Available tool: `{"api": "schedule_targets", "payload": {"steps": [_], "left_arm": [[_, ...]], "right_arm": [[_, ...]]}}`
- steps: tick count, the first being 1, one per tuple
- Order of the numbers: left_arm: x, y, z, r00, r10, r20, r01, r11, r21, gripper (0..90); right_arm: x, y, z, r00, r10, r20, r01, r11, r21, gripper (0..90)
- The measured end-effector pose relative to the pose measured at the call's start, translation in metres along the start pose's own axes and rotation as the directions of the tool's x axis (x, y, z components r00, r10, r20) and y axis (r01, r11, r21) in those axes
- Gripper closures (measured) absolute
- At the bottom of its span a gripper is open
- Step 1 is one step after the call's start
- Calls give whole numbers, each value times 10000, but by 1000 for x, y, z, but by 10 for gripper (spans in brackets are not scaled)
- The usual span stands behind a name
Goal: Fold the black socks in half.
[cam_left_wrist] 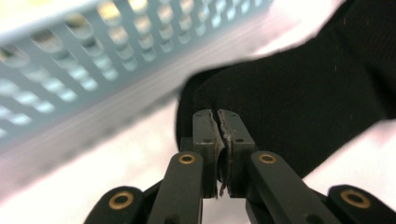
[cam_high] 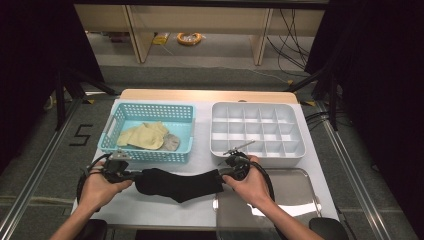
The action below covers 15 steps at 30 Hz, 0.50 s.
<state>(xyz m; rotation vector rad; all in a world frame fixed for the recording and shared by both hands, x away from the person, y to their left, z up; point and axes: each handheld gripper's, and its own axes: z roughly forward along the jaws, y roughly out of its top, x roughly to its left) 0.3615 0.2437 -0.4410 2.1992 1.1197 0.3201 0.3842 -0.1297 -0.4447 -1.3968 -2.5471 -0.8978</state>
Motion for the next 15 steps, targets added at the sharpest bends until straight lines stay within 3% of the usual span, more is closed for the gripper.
{"api": "schedule_targets", "payload": {"steps": [3,6,10,12,13,15], "left_arm": [[5,4,4,10000,15,86,-17,9998,194,854],[12,4,14,9996,-37,275,18,9976,685,850],[15,-2,27,9988,-352,326,327,9967,740,844],[16,-4,27,9988,-324,368,293,9962,820,839],[14,-6,28,9980,-558,295,542,9972,512,834],[16,-6,25,9983,-398,418,359,9954,886,809]], "right_arm": [[2,1,-1,10000,-62,5,62,10000,-61,878],[2,1,2,10000,-65,-24,65,10000,50,877],[-2,2,8,10000,-67,-5,67,9999,133,872],[-3,2,9,10000,-73,58,73,9999,106,868],[-3,2,9,10000,6,99,-7,10000,82,867],[-6,4,11,9995,-326,51,325,9995,60,860]]}}
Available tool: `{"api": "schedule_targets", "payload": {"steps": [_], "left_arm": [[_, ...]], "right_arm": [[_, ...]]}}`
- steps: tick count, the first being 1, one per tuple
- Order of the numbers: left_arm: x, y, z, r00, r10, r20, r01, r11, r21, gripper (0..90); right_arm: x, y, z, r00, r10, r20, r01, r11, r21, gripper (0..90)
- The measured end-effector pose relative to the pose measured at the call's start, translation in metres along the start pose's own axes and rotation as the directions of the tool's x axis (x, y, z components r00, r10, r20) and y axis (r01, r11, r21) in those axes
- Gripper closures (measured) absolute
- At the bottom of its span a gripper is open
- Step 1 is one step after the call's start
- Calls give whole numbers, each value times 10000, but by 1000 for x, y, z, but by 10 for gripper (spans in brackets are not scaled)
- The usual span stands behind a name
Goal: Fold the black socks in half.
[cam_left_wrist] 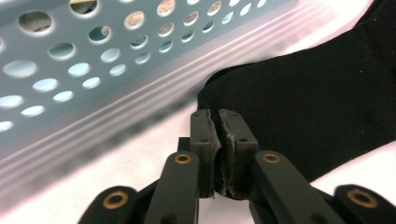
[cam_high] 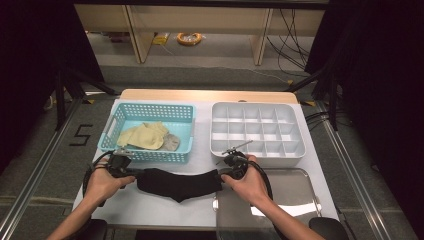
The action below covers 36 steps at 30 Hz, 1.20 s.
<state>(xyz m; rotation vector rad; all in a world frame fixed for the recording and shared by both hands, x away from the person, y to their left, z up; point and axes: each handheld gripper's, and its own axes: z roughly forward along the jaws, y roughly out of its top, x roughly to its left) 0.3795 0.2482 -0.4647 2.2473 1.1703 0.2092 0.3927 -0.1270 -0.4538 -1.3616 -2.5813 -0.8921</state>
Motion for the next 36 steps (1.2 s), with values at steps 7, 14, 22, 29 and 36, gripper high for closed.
{"api": "schedule_targets", "payload": {"steps": [7,14,22,29,36], "left_arm": [[1,-2,-7,9986,-514,82,518,9964,-669,629],[-1,-5,-4,9950,-956,298,973,9932,-637,536],[-3,-10,7,9952,-969,-155,970,9953,74,572],[-9,-9,12,9975,-661,-248,663,9978,87,659],[-12,-10,12,9962,-868,63,867,9961,146,812]], "right_arm": [[2,-1,0,9992,403,-19,-403,9990,201,822],[-1,-2,-13,9992,359,179,-352,9987,-366,804],[-6,-10,-27,9987,460,197,-441,9952,-872,794],[-12,-16,-39,9971,741,156,-717,9903,-1190,778],[-17,-20,-44,9977,676,-12,-670,9875,-1430,771]]}}
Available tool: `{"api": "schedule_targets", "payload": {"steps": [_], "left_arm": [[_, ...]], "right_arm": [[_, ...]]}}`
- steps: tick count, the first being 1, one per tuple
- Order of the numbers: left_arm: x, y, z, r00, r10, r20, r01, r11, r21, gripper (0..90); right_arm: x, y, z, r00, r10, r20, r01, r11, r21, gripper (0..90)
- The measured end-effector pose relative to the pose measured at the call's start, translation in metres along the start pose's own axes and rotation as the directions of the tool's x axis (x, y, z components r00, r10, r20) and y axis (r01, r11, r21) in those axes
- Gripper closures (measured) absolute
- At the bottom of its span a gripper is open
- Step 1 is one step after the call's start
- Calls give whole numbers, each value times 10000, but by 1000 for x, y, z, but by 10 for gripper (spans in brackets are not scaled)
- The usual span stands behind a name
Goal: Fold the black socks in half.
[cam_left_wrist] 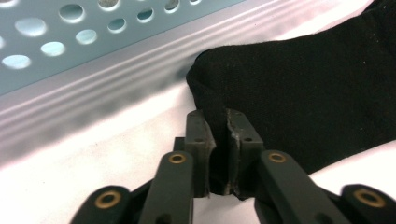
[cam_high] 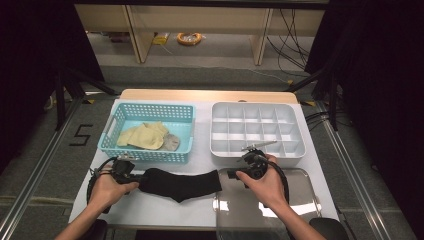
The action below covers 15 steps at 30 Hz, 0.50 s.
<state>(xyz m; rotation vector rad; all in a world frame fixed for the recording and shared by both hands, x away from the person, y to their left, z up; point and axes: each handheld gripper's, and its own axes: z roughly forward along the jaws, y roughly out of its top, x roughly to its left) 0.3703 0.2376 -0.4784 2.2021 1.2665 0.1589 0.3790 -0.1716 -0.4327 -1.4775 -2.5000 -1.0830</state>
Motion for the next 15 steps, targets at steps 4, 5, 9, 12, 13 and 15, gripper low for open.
{"api": "schedule_targets", "payload": {"steps": [4,5,9,12,13,15], "left_arm": [[7,-2,-3,9974,-470,548,483,9986,-218,824],[9,-2,-4,9955,-617,713,639,9975,-295,824],[14,3,-20,9886,-796,1277,879,9943,-606,825],[15,9,-33,9788,-1070,1748,1274,9858,-1096,825],[16,10,-36,9775,-1079,1815,1299,9850,-1140,824],[18,14,-46,9746,-1060,1972,1325,9830,-1268,824]], "right_arm": [[1,-1,-1,9999,142,24,-142,9999,-20,771],[0,0,-1,10000,35,63,-34,10000,-51,771],[-1,0,-3,10000,75,-24,-75,9999,-73,770],[0,0,-6,9994,347,4,-347,9994,-25,771],[0,-1,-6,9995,316,-6,-316,9995,-71,771],[-2,-1,-7,9996,274,-4,-274,9996,-105,771]]}}
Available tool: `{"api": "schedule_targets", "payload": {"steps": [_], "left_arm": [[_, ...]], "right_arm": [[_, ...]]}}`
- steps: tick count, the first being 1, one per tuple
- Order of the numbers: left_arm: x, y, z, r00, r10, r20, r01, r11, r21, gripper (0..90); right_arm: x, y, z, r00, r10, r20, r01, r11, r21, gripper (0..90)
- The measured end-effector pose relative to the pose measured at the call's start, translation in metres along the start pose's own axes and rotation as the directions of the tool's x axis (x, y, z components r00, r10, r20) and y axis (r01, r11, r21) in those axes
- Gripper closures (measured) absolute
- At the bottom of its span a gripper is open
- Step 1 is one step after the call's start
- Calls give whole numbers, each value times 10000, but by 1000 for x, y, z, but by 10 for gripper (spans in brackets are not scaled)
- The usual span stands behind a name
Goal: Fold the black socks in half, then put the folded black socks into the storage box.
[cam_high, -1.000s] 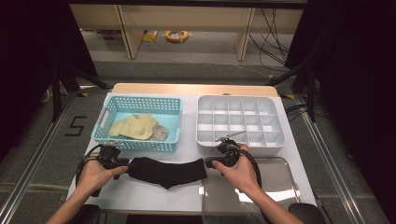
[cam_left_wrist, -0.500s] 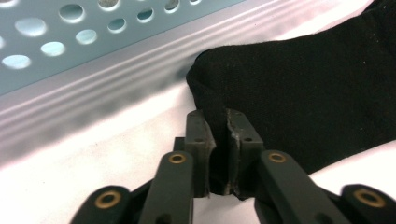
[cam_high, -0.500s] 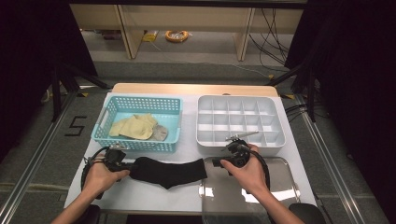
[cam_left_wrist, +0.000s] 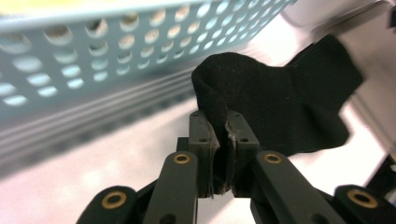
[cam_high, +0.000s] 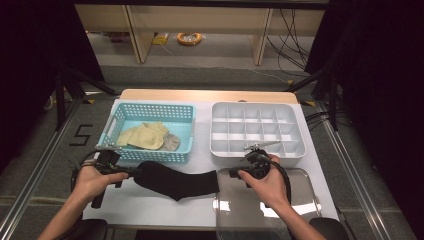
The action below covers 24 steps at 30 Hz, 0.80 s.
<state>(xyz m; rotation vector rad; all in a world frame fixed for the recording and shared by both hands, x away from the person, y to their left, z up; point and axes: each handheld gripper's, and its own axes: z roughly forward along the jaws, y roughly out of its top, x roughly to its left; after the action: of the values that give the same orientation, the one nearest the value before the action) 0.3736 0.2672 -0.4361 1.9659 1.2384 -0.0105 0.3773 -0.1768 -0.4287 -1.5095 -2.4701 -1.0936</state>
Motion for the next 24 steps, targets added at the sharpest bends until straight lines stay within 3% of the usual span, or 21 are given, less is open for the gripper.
{"api": "schedule_targets", "payload": {"steps": [1,3,7,9,10,11,15,18,19,24], "left_arm": [[1,2,-3,10000,35,5,-35,10000,-14,824],[1,4,-9,10000,-1,-22,1,10000,19,824],[2,4,-15,9999,-106,77,106,9999,-7,823],[2,3,-17,9999,-123,99,123,9999,26,823],[3,3,-18,9998,-181,100,182,9998,-41,822],[3,4,-19,9997,-207,131,207,9998,-31,821],[2,5,-23,9991,-295,303,298,9995,-95,820],[-1,7,-26,9981,-302,528,306,9995,-77,819],[-2,8,-26,9979,-297,576,303,9995,-94,819],[-11,11,-23,9975,-87,698,99,9998,-171,817]], "right_arm": [[-2,0,0,9998,-181,-19,181,9998,-50,771],[-1,0,-1,10000,75,-13,-75,10000,32,771],[0,0,-1,10000,12,44,-12,10000,16,771],[4,-1,-1,9993,370,-56,-369,9993,69,771],[4,-1,-1,9994,354,-65,-354,9994,56,770],[0,0,-1,9999,-85,78,85,10000,2,771],[3,-2,-1,9998,176,-70,-175,9998,41,771],[2,-1,-2,9999,152,-3,-152,9999,39,771],[0,-1,-1,9998,-9,221,9,10000,-20,771],[0,0,-2,9999,-127,60,127,9999,-50,770]]}}
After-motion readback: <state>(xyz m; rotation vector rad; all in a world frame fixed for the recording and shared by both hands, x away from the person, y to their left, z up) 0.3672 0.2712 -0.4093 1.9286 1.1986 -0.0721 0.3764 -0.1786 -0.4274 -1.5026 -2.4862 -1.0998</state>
